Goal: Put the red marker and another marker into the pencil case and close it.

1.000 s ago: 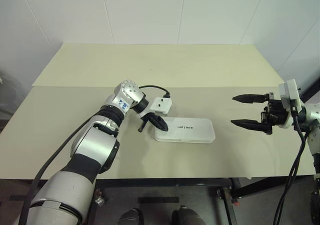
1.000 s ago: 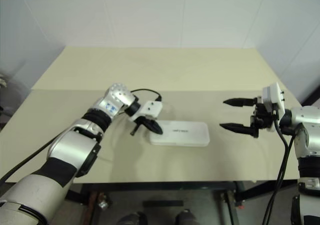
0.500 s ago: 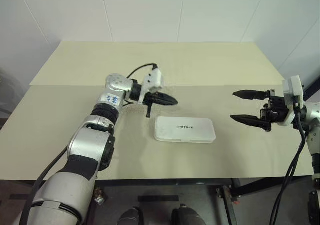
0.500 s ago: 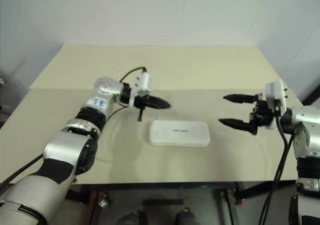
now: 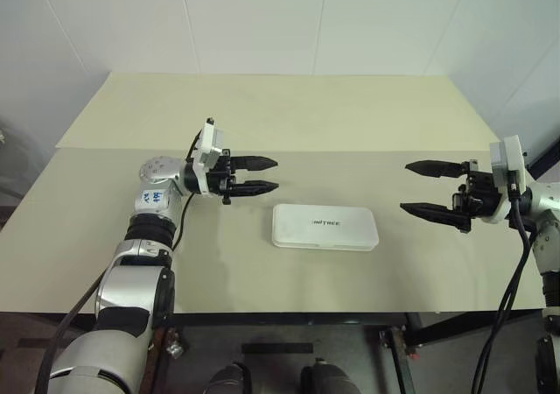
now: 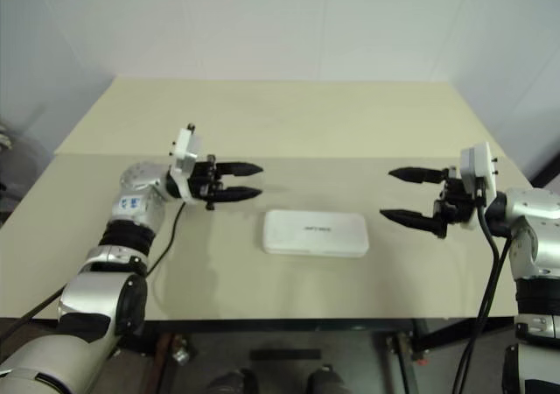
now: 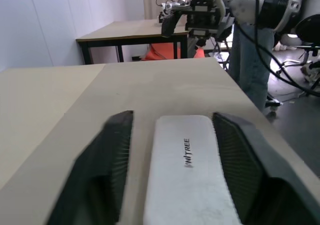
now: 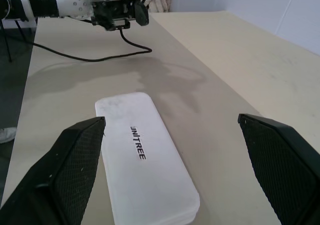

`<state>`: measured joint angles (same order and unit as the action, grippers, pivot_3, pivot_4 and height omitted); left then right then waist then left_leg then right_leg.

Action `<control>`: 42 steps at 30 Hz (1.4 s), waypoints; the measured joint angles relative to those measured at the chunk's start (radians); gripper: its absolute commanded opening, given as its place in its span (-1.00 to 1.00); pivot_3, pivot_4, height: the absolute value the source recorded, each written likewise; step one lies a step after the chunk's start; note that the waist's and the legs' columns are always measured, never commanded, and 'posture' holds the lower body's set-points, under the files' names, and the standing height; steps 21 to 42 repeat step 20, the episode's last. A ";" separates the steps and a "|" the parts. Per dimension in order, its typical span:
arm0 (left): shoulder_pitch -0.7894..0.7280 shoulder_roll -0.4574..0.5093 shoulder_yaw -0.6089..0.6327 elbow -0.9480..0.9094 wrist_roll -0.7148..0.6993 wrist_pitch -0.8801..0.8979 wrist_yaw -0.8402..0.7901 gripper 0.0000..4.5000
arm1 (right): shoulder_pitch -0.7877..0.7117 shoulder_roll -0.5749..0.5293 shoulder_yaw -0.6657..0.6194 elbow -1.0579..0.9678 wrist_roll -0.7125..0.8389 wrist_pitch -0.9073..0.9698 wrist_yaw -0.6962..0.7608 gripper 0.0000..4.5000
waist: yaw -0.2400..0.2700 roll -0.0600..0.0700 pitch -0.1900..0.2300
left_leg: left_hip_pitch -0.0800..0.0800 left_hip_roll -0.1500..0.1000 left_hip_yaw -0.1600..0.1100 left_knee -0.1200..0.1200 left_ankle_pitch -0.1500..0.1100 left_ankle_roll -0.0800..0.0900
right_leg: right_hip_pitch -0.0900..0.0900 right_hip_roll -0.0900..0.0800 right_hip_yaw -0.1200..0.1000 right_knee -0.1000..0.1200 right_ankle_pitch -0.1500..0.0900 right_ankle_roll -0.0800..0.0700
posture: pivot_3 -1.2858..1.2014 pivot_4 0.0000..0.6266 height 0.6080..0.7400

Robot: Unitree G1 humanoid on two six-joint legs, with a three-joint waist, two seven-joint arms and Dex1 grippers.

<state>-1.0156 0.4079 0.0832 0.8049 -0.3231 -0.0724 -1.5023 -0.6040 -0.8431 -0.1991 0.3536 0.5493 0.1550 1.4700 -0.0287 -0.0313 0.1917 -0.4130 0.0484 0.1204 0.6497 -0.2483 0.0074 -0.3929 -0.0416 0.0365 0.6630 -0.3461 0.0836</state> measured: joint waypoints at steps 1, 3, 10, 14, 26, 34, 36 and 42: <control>0.012 0.023 -0.008 -0.019 -0.011 0.008 0.000 0.76 | 0.000 -0.002 0.000 0.002 -0.002 0.000 0.000 1.00 | 0.000 0.000 0.000 | 0.000 0.000 0.000 0.000 0.000 0.000 | 0.000 0.000 0.000 0.000 0.000 0.000 | 0.03 -0.52 1.00; 0.033 0.051 -0.027 -0.052 -0.029 0.017 0.000 0.99 | 0.000 -0.006 -0.001 0.006 -0.013 -0.001 0.000 1.00 | 0.000 0.000 0.000 | 0.000 0.000 0.000 0.000 0.000 0.000 | 0.000 0.000 0.000 0.000 0.000 0.000 | 0.03 -0.52 1.00; 0.067 0.127 -0.117 -0.092 -0.074 0.047 0.000 0.99 | -0.008 -0.008 -0.004 0.008 -0.037 -0.006 -0.025 1.00 | -0.001 0.000 0.000 | 0.000 0.000 0.000 0.000 0.000 0.000 | 0.000 0.000 0.000 0.000 0.000 0.000 | 0.03 -0.52 1.00; 0.068 0.156 -0.139 -0.103 -0.081 0.050 0.000 0.99 | 0.002 -0.008 -0.010 -0.026 -0.035 -0.005 -0.056 1.00 | -0.001 0.000 0.000 | 0.000 0.000 0.000 -0.001 0.000 0.000 | 0.000 0.000 0.000 0.000 0.000 0.000 | 0.03 -0.52 1.00; 0.128 0.218 -0.146 -0.201 -0.095 0.117 0.000 0.99 | 0.084 -0.001 -0.051 -0.126 -0.015 0.000 -0.124 1.00 | -0.003 0.000 0.000 | 0.000 0.001 0.000 -0.002 0.000 0.000 | 0.000 0.000 0.000 -0.001 0.000 -0.001 | 0.03 -0.52 1.00; 0.128 0.218 -0.146 -0.201 -0.095 0.117 0.000 0.99 | 0.084 -0.001 -0.051 -0.126 -0.015 0.000 -0.124 1.00 | -0.003 0.000 0.000 | 0.000 0.001 0.000 -0.002 0.000 0.000 | 0.000 0.000 0.000 -0.001 0.000 -0.001 | 0.03 -0.52 1.00; 0.128 0.218 -0.146 -0.201 -0.095 0.117 0.000 0.99 | 0.084 -0.001 -0.051 -0.126 -0.015 0.000 -0.124 1.00 | -0.003 0.000 0.000 | 0.000 0.001 0.000 -0.002 0.000 0.000 | 0.000 0.000 0.000 -0.001 0.000 -0.001 | 0.03 -0.52 1.00; 0.128 0.218 -0.146 -0.201 -0.095 0.117 0.000 0.99 | 0.084 -0.001 -0.051 -0.126 -0.015 0.000 -0.124 1.00 | -0.003 0.000 0.000 | 0.000 0.001 0.000 -0.002 0.000 0.000 | 0.000 0.000 0.000 -0.001 0.000 -0.001 | 0.03 -0.52 1.00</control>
